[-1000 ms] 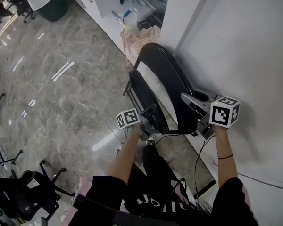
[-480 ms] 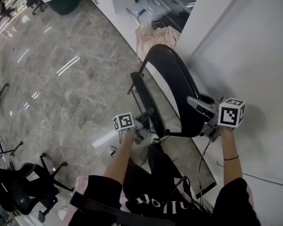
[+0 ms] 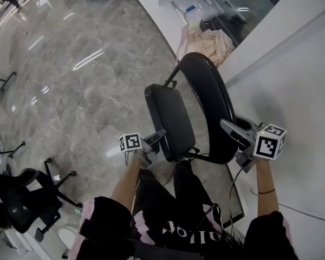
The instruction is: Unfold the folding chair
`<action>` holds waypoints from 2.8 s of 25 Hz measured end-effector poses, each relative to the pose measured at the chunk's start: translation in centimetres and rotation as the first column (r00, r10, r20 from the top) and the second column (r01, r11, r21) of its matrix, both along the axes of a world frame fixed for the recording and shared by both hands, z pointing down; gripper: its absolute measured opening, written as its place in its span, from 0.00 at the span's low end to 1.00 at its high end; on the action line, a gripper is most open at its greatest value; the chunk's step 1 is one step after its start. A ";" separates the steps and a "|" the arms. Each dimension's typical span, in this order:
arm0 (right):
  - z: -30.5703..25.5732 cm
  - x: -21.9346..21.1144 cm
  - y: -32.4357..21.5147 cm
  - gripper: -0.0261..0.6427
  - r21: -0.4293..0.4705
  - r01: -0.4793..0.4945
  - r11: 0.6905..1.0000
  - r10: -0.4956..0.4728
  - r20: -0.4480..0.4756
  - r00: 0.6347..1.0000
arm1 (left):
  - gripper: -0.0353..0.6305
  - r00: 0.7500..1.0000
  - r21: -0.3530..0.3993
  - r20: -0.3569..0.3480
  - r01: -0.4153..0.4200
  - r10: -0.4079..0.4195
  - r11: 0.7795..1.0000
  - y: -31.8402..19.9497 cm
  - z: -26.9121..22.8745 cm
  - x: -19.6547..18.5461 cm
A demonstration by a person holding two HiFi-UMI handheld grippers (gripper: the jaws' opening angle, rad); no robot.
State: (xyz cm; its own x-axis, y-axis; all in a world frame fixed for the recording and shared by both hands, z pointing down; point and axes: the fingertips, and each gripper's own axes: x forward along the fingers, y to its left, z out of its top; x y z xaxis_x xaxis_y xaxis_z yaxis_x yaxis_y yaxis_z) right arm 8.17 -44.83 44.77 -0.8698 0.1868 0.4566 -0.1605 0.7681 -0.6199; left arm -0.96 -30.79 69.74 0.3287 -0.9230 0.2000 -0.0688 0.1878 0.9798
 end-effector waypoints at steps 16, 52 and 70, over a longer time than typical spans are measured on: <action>0.4 -10.9 15.1 0.24 -0.049 0.004 0.999 -0.007 -0.062 0.998 | 0.22 0.997 -0.035 0.072 -0.039 0.042 0.999 13.5 0.8 -12.4; 8.7 -13.3 13.0 0.26 0.074 -0.038 0.997 0.051 -0.191 0.980 | 0.30 0.999 -0.083 0.008 0.054 -0.053 0.995 27.0 10.6 -24.4; 16.9 -15.2 14.9 0.25 0.050 -0.109 0.993 0.118 -0.231 0.966 | 0.23 0.935 -0.443 0.289 0.322 -0.206 0.837 38.6 22.2 -31.9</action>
State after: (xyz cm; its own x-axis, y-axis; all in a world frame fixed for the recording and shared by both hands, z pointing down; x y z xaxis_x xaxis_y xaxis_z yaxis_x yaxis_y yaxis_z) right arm -7.04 -29.96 61.69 -0.7531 0.0725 0.6539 -0.3845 0.7580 -0.5269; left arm -32.87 7.83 91.99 -0.0198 -0.7389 0.6735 -0.1516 0.6681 0.7285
